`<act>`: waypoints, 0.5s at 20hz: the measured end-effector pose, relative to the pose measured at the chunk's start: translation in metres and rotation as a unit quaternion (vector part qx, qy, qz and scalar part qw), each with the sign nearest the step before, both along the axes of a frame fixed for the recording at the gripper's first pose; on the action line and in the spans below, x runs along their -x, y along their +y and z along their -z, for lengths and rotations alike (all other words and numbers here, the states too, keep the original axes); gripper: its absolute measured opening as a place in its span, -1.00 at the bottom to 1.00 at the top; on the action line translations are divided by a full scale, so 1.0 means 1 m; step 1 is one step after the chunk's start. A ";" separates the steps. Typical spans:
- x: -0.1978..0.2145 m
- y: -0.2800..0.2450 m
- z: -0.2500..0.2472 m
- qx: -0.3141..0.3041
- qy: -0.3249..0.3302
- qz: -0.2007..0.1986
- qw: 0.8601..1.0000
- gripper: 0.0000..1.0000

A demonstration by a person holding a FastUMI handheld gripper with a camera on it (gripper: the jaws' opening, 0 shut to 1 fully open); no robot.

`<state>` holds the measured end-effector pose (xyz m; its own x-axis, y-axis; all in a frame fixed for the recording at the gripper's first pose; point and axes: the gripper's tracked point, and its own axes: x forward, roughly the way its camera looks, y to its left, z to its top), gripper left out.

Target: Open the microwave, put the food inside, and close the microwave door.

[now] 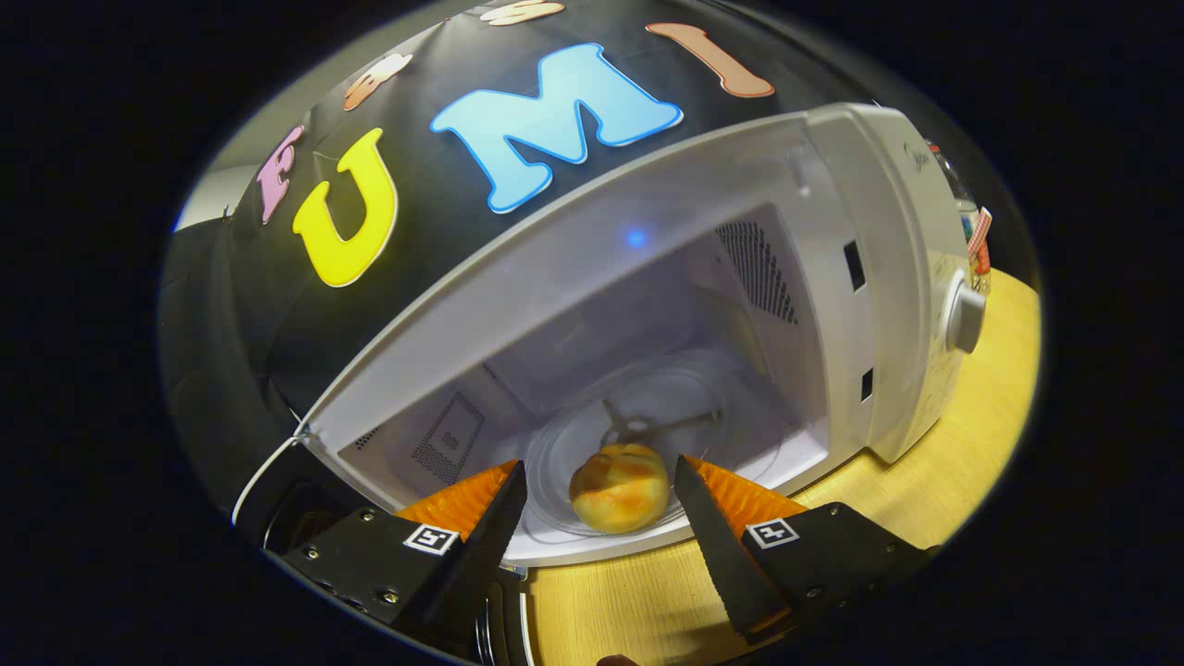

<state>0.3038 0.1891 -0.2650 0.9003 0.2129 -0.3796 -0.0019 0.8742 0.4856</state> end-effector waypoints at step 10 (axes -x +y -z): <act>0.087 -0.026 -0.071 0.066 -0.064 -0.041 0.995 0.95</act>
